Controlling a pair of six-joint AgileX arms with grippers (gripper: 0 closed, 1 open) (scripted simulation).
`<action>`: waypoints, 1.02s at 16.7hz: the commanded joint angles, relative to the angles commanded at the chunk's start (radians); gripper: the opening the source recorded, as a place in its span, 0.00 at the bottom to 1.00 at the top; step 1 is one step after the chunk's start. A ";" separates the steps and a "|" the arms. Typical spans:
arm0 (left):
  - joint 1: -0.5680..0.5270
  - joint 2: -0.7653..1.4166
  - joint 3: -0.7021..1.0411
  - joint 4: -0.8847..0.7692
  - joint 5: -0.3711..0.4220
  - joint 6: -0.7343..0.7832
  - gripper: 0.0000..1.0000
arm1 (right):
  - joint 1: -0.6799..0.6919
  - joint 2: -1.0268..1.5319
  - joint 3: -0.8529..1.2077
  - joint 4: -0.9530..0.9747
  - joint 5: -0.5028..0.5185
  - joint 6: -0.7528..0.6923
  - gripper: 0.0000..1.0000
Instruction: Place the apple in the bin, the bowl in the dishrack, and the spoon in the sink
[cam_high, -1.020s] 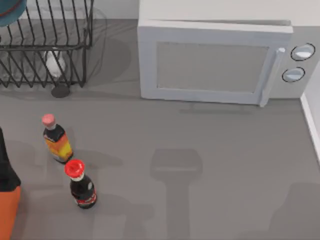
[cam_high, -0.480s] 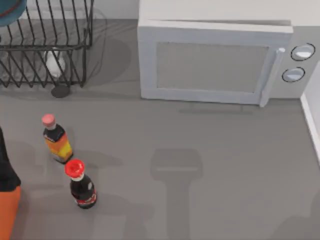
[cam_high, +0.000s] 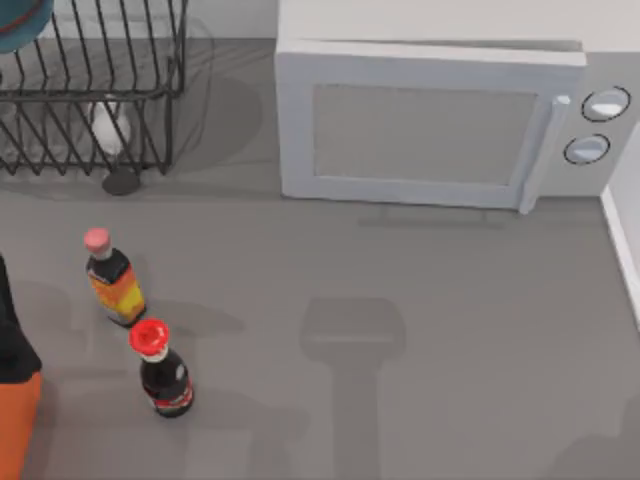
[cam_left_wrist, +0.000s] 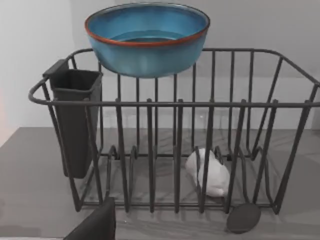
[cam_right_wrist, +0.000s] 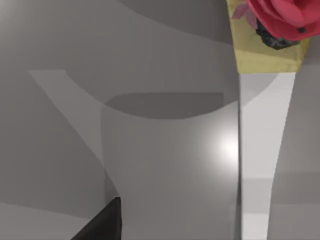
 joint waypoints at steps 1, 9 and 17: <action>0.000 0.000 0.000 0.000 0.000 0.000 1.00 | 0.000 0.000 0.000 0.000 0.000 0.000 0.92; 0.000 0.000 0.000 0.000 0.000 0.000 1.00 | 0.000 0.000 0.000 0.000 0.000 0.000 0.32; 0.000 0.000 0.000 0.000 0.000 0.000 1.00 | 0.000 0.000 0.000 0.000 0.000 0.000 0.00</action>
